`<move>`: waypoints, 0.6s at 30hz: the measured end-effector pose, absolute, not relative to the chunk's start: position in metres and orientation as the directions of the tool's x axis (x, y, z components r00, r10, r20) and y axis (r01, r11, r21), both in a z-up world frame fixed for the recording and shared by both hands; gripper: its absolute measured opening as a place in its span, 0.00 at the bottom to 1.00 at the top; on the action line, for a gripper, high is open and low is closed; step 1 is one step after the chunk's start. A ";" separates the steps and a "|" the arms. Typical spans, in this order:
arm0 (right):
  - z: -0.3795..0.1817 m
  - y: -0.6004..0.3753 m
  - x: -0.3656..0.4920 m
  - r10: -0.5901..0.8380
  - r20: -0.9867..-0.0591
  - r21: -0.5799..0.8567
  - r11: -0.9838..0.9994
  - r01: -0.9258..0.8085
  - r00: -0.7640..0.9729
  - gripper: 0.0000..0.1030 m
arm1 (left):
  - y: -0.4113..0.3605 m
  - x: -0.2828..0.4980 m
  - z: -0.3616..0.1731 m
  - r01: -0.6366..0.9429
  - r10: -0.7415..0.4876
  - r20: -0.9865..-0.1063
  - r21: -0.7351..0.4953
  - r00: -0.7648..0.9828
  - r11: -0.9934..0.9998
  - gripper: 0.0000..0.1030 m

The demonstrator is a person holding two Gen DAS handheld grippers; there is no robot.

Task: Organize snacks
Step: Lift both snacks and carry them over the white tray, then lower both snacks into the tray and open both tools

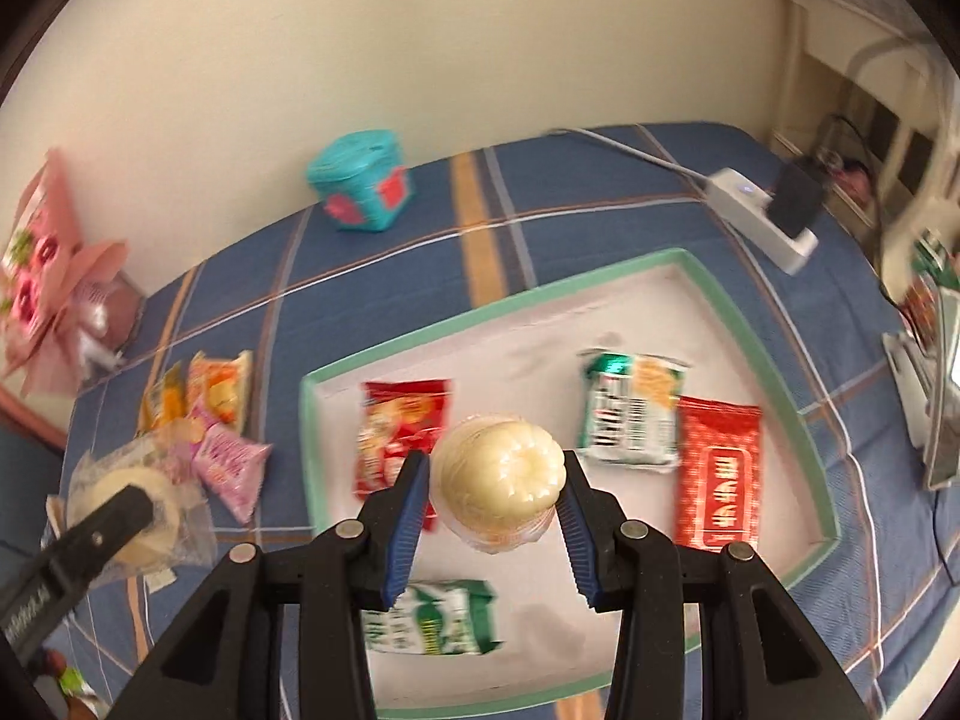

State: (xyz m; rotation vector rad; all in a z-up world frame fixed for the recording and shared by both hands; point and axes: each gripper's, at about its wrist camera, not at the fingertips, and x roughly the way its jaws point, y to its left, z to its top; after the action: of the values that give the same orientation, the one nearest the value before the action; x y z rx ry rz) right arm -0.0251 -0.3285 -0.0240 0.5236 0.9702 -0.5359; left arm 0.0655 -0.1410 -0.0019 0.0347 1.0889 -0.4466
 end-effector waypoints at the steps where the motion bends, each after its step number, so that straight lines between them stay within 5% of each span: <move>1: -0.025 -0.338 -0.030 -0.196 -0.870 0.173 0.737 0.654 0.452 0.43 | -0.150 0.062 -0.003 0.389 -0.339 -0.861 -0.185 0.378 0.903 0.57; 18: -0.048 -0.403 -0.070 -0.238 -0.906 0.143 0.608 0.781 0.351 0.43 | -0.253 0.021 -0.043 0.593 -0.345 -0.882 -0.095 0.323 0.799 0.58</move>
State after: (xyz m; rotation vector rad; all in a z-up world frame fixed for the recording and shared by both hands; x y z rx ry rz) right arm -0.0704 -0.4027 -0.0476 0.6365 1.0052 -0.7200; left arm 0.0208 -0.2526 -0.0434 0.2646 1.0787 -0.6249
